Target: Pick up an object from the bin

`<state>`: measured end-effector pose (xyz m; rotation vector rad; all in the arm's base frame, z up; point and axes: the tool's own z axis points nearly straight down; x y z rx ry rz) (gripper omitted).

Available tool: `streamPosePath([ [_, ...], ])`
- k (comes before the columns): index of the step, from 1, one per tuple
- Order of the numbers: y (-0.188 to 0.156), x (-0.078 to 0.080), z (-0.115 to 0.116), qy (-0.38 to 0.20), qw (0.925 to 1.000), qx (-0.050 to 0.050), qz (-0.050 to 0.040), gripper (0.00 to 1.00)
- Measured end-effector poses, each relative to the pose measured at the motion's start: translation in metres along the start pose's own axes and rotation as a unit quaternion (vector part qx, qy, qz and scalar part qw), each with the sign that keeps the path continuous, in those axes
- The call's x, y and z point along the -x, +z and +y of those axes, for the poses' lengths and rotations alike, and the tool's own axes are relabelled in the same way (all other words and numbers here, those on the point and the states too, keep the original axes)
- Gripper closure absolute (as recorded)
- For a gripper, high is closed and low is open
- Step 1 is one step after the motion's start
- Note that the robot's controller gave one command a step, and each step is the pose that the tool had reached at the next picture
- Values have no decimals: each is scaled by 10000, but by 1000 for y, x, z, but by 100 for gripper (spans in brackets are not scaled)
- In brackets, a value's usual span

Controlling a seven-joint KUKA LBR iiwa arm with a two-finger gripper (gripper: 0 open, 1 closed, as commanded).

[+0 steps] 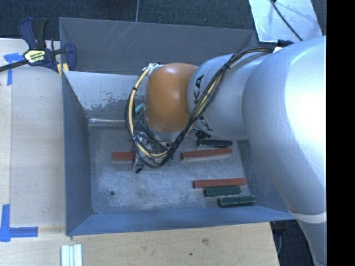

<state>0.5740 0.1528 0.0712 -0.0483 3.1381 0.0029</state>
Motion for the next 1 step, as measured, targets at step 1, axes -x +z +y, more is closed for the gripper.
streamPosePath([
  [1, -198, -15, -1, -105, 9999, 2, -45, 100],
])
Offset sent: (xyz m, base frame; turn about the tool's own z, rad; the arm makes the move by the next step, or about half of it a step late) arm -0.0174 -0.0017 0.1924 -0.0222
